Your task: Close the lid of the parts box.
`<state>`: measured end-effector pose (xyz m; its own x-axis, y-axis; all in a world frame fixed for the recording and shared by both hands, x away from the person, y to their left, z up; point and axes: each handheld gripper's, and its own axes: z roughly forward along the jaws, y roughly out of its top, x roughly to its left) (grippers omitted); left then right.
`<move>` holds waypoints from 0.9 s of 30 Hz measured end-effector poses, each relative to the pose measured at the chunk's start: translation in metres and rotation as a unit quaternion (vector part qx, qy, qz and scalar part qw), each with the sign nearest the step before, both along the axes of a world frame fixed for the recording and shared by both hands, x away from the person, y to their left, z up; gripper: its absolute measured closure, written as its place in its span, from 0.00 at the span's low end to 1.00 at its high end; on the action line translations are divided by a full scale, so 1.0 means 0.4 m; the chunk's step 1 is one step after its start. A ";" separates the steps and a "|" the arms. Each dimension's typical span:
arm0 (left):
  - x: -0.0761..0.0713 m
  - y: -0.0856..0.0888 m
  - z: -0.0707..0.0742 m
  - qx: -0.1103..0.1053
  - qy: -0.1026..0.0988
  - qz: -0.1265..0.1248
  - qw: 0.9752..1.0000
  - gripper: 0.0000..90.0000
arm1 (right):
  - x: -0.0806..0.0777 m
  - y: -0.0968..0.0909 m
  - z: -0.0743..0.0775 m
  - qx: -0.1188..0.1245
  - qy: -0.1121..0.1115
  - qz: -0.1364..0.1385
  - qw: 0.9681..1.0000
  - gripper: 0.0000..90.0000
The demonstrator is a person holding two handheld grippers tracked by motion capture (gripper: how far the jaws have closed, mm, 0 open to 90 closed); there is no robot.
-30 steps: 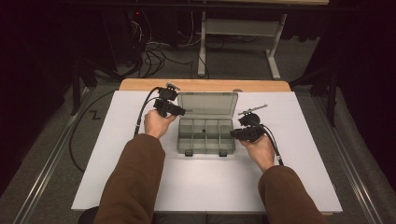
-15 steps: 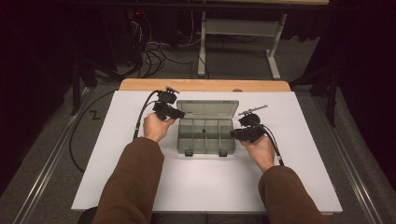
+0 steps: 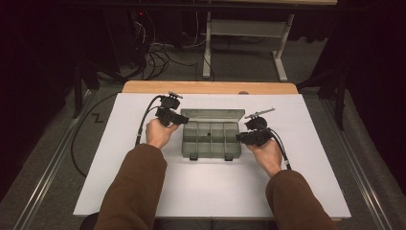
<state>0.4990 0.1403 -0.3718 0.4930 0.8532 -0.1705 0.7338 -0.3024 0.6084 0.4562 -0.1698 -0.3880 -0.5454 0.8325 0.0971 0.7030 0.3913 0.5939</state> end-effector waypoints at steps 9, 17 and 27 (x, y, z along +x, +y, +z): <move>-0.005 -0.002 -0.002 0.007 0.001 -0.009 1.000 0.73 | -0.004 -0.007 0.003 0.014 0.004 0.008 1.000 0.77; -0.011 -0.003 -0.007 0.012 0.001 -0.013 1.000 0.72 | -0.015 -0.027 0.037 0.032 -0.037 0.003 0.999 0.95; -0.013 -0.004 -0.011 0.019 0.008 -0.022 1.000 0.72 | -0.008 -0.030 0.066 0.039 -0.057 0.006 0.998 1.00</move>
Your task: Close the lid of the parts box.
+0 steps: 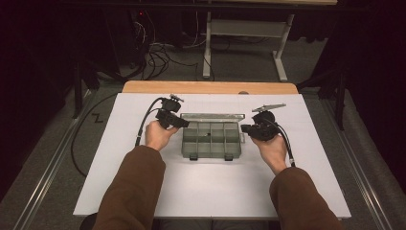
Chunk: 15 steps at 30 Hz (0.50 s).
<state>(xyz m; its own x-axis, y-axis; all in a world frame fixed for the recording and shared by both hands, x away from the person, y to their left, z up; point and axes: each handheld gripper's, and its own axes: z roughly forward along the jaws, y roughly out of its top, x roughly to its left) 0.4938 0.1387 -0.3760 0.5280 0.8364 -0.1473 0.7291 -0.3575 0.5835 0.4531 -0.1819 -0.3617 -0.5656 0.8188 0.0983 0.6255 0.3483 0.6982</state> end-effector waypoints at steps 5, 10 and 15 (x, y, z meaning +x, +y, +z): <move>-0.001 0.001 0.000 0.001 0.002 -0.004 1.000 0.72 | 0.003 0.003 0.001 0.001 -0.002 0.001 1.000 1.00; -0.002 0.001 -0.001 0.001 0.004 -0.006 1.000 0.72 | 0.003 0.005 0.015 0.004 -0.009 0.003 1.000 1.00; -0.006 0.005 -0.001 -0.003 0.010 -0.009 1.000 0.72 | 0.002 0.009 0.026 0.006 -0.014 0.008 1.000 1.00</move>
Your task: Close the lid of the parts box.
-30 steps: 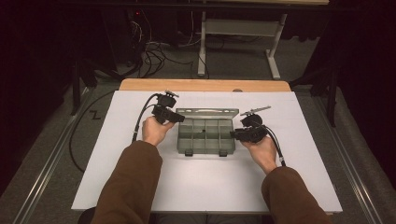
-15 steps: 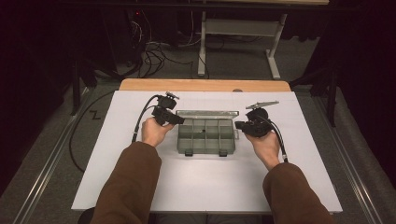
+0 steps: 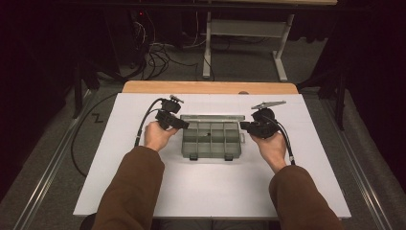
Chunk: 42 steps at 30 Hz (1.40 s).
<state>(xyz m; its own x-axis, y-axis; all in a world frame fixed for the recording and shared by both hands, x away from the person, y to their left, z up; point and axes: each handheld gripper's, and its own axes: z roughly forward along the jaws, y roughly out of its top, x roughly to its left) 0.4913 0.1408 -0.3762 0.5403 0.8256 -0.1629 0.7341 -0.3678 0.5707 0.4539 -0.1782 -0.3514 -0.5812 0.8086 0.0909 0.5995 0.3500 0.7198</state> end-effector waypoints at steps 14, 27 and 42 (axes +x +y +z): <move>-0.028 0.028 0.010 -0.029 0.006 -0.001 1.000 0.81 | -0.005 0.005 -0.005 -0.005 0.006 0.007 1.000 1.00; -0.059 0.038 0.020 -0.028 -0.006 -0.008 1.000 0.82 | -0.021 -0.005 -0.015 -0.001 0.012 0.016 1.000 1.00; -0.091 0.041 0.024 -0.031 -0.016 -0.018 0.999 0.82 | -0.043 -0.010 -0.016 0.008 0.016 0.031 0.999 0.99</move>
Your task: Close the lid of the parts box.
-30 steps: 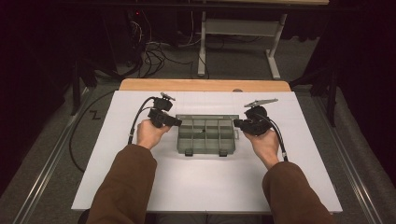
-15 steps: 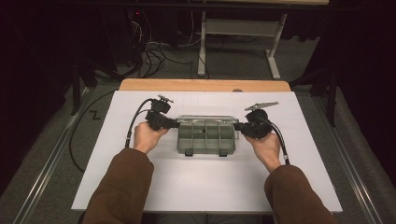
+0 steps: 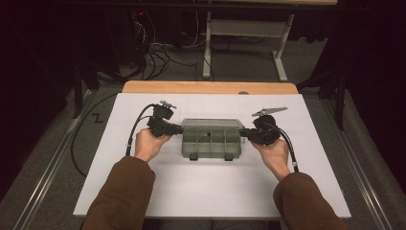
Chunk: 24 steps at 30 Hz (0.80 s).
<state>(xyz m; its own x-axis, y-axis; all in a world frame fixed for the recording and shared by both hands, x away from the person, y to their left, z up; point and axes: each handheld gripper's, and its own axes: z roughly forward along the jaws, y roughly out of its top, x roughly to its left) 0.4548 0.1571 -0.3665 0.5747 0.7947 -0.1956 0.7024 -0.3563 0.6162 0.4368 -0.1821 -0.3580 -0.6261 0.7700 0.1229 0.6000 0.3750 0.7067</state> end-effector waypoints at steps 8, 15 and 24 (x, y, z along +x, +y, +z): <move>-0.007 0.015 -0.013 0.001 0.008 0.004 1.000 0.82 | -0.006 -0.003 -0.010 0.001 0.002 0.005 1.000 0.99; -0.009 0.036 -0.008 0.002 0.007 0.018 1.000 0.82 | -0.013 -0.010 -0.020 0.000 0.005 0.008 1.000 0.99; -0.011 0.041 0.027 -0.011 -0.018 0.029 0.999 0.81 | -0.022 -0.007 -0.043 -0.004 0.013 0.014 1.000 0.99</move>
